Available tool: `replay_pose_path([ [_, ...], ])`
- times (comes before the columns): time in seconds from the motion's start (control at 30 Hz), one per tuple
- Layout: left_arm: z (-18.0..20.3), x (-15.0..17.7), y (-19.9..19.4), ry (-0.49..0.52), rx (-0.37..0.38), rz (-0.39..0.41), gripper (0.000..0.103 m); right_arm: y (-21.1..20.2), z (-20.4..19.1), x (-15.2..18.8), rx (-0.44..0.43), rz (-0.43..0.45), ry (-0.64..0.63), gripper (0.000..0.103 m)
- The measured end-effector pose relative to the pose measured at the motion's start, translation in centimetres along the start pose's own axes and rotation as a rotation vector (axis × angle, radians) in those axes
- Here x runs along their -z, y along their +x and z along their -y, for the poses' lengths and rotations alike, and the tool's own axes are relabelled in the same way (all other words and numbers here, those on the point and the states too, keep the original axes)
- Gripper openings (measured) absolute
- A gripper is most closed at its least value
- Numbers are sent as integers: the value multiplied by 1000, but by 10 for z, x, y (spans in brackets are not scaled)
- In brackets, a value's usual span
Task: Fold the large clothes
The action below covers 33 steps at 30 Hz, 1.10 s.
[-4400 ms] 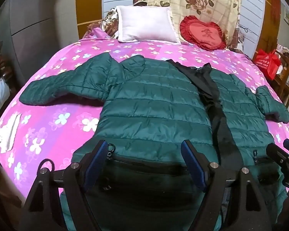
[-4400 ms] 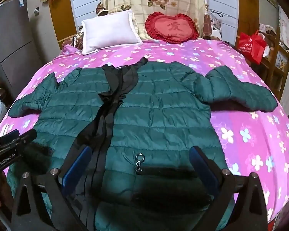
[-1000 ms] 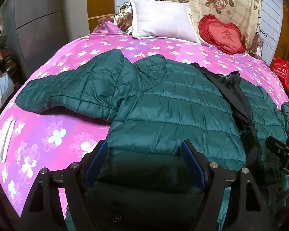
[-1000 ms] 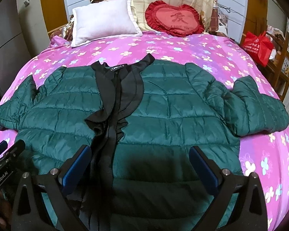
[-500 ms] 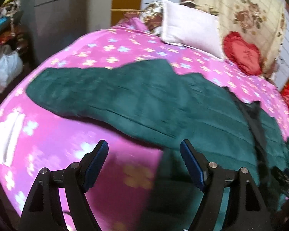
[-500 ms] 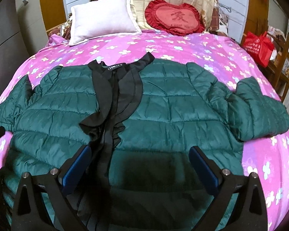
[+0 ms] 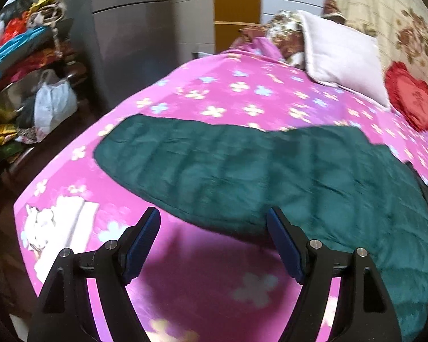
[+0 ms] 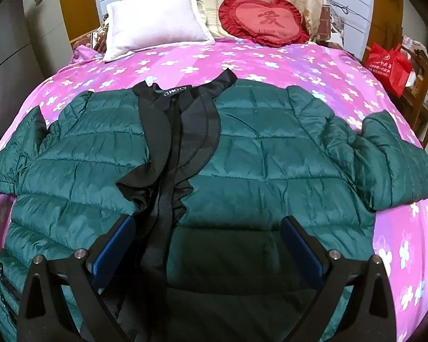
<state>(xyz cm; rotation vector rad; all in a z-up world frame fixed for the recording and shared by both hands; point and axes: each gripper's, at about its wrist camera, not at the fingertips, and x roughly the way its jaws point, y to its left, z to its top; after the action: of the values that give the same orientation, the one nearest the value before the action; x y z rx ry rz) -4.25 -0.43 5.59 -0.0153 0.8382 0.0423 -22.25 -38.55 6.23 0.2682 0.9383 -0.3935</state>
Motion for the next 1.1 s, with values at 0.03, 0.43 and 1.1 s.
replay_pose_path([
  [0.03,-5,-2,2,-8,-5,2,50,0,0,0,-1,-1,-1,103],
  [0.43,-121,-37,57,-383,-25,-31,50,-4,-8,0,-3,14,-25,103],
  [1.1,-135,-58,71,-456,139,5,0,12,-12,-7,15,-15,-44,103],
])
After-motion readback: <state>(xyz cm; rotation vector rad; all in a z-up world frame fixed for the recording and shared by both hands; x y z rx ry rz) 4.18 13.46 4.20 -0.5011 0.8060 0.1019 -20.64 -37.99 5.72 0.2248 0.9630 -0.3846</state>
